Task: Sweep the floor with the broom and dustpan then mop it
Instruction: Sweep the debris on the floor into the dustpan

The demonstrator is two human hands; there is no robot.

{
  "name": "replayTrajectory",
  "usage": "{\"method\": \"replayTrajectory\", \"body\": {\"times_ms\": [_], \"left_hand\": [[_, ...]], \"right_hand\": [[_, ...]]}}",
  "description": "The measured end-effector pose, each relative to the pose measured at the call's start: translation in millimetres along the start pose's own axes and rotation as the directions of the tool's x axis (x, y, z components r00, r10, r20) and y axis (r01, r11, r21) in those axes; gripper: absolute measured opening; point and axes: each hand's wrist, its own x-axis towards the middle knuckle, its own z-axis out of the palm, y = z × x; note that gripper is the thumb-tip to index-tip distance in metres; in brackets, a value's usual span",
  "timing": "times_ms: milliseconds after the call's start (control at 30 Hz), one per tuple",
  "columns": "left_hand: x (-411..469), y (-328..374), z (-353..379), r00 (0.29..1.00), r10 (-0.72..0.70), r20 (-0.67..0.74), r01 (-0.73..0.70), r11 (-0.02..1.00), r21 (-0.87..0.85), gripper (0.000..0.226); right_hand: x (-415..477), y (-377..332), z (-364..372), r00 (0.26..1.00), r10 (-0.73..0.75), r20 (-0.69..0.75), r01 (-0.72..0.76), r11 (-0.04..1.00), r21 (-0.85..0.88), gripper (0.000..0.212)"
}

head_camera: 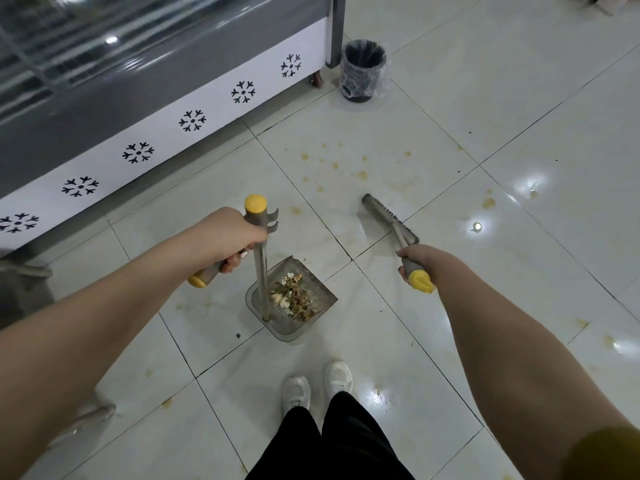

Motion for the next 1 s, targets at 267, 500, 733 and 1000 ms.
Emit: {"method": "replayTrajectory", "body": {"times_ms": [267,500,733,1000], "left_hand": [[4.1,5.4,-3.4,1.0,-0.018,-0.022,0.017,0.999,-0.029,0.029],[-0.9,0.7,0.7,1.0,-0.026,-0.003,0.026,0.999,-0.032,0.03],[-5.2,-16.3,2.1,1.0,-0.023,-0.012,0.023,0.999,-0.035,0.029],[-7.2,-18.7,5.5,1.0,0.0,0.004,0.001,0.997,-0.074,0.025]], "right_hand": [[3.9,21.2,27.2,0.986,0.141,0.085,-0.138,0.99,-0.041,0.023],[-2.0,23.1,53.6,0.979,0.147,0.143,-0.124,0.98,-0.155,0.035],[-22.6,54.5,87.1,0.94,0.234,0.249,-0.148,0.935,-0.321,0.018],[-54.9,60.6,97.5,0.857,0.302,0.418,-0.214,0.946,-0.244,0.021]]}}
